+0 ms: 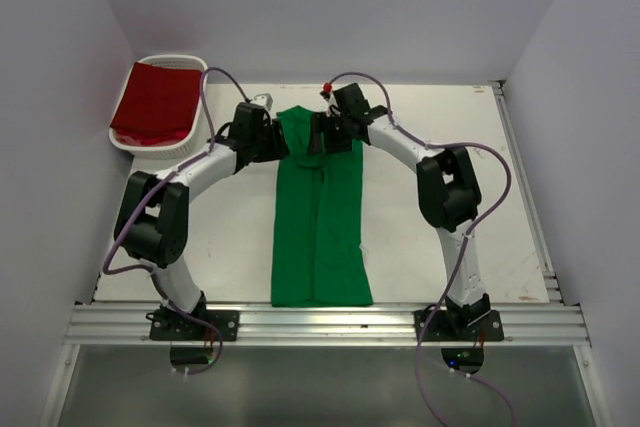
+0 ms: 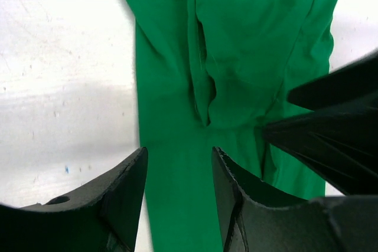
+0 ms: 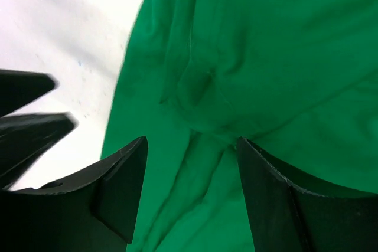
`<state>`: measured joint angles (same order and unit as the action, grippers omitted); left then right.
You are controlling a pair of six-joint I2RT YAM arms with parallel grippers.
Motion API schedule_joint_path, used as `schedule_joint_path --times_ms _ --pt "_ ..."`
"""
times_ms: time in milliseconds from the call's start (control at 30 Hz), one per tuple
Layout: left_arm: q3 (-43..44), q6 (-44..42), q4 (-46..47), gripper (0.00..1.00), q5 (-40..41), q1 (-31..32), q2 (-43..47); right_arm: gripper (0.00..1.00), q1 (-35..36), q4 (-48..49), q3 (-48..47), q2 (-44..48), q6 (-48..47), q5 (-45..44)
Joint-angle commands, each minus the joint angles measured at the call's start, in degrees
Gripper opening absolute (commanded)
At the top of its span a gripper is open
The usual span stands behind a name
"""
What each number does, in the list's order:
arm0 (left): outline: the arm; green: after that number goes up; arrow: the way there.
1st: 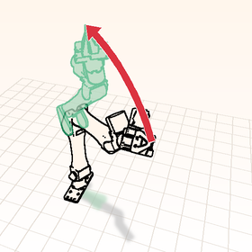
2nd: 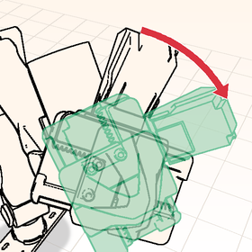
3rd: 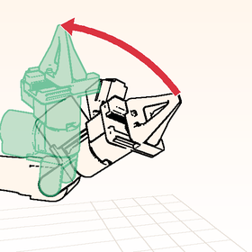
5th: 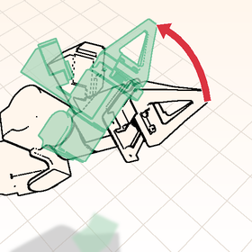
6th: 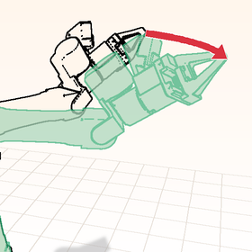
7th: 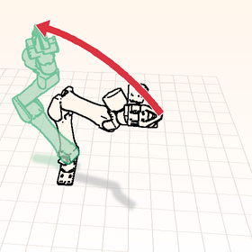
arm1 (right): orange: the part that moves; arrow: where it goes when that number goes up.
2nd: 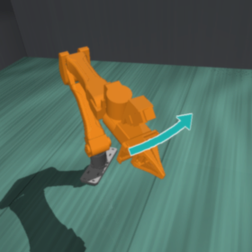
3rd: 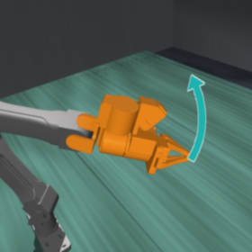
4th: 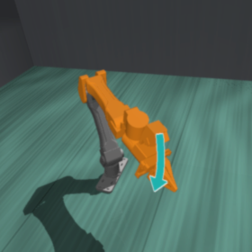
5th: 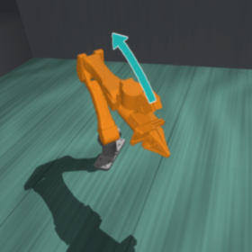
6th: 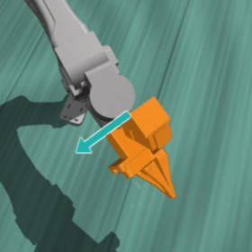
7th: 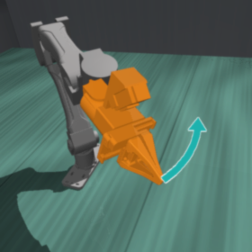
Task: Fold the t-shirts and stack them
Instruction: Rotate the tshirt 90 degrees
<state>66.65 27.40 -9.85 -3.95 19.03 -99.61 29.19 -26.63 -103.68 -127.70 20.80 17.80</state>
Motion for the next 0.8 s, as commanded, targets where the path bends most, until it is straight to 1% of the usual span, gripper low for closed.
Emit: schedule_joint_path --times_ms 0,100,133,167,200,233,267,300,333,367,400,433,467,500,533,633,767 --pt "5.7 -0.4 4.2 0.52 1.2 -1.2 -3.8 0.66 -1.6 2.4 -0.9 8.7 0.1 -6.7" --pt "11.4 -0.4 3.8 0.49 -0.2 -1.4 -8.4 0.65 -2.8 2.3 -2.3 9.2 0.3 -8.0" --pt "14.3 -0.4 3.9 0.49 -0.7 -1.5 -9.5 0.64 -3.2 2.1 -2.7 9.1 0.5 -8.5" --pt "15.8 -0.5 4.3 0.47 -1.3 -1.5 -11.5 0.60 -4.0 1.8 -3.2 9.0 0.9 -10.0" --pt "17.1 -0.5 4.8 0.43 -2.4 -1.5 -12.4 0.56 -4.7 1.4 -4.7 8.7 1.3 -11.2" --pt "20.4 -0.9 5.0 0.40 -2.8 -1.5 -13.5 0.39 -5.3 1.0 -5.6 7.3 2.5 -11.6" --pt "22.4 -1.0 4.4 0.38 -3.3 -1.4 -16.0 0.30 -6.7 -0.9 -7.0 6.3 3.1 -12.2" --pt "24.6 -1.3 3.8 0.31 -4.0 -1.5 -17.4 0.19 -7.4 -2.3 -11.1 4.8 3.6 -12.4" --pt "29.0 -1.6 2.3 0.27 -4.6 -1.5 -18.8 0.09 -7.9 -3.9 -13.5 1.5 4.3 -12.8" --pt "31.0 -1.6 1.9 0.24 -5.3 -1.5 -21.6 0.00 -9.0 -7.5 -16.4 -0.7 4.8 -13.3" --pt "32.8 -1.7 1.3 0.18 -6.5 -1.5 -22.8 0.00 -9.7 -9.1 -21.6 -2.5 5.1 -12.6" --pt "35.8 -1.7 0.7 0.15 -7.2 -1.6 -23.9 0.00 -10.5 -10.5 -24.3 -4.3 5.5 -12.0" --pt "37.0 -1.7 0.4 0.13 -7.7 -1.6 -26.0 0.00 -10.7 -12.8 -26.5 -7.7 5.7 -12.0" --pt "38.5 -1.7 -0.3 0.09 -8.0 -1.6 -27.0 0.00 -10.9 -13.4 -29.2 -8.6 5.6 -12.1" --pt "40.7 -1.8 -2.3 0.07 -7.9 -1.6 -28.0 0.00 -11.2 -13.6 -29.6 -9.4 5.7 -12.3" --pt "43.1 -2.1 -5.3 0.03 -5.8 -1.7 -30.9 0.00 -11.7 -12.0 -27.9 -9.9 6.1 -12.5" --pt "43.5 -0.5 -8.1 0.00 -3.8 -2.8 -33.4 0.00 -12.4 -10.8 -26.7 -10.7 6.5 -12.8"
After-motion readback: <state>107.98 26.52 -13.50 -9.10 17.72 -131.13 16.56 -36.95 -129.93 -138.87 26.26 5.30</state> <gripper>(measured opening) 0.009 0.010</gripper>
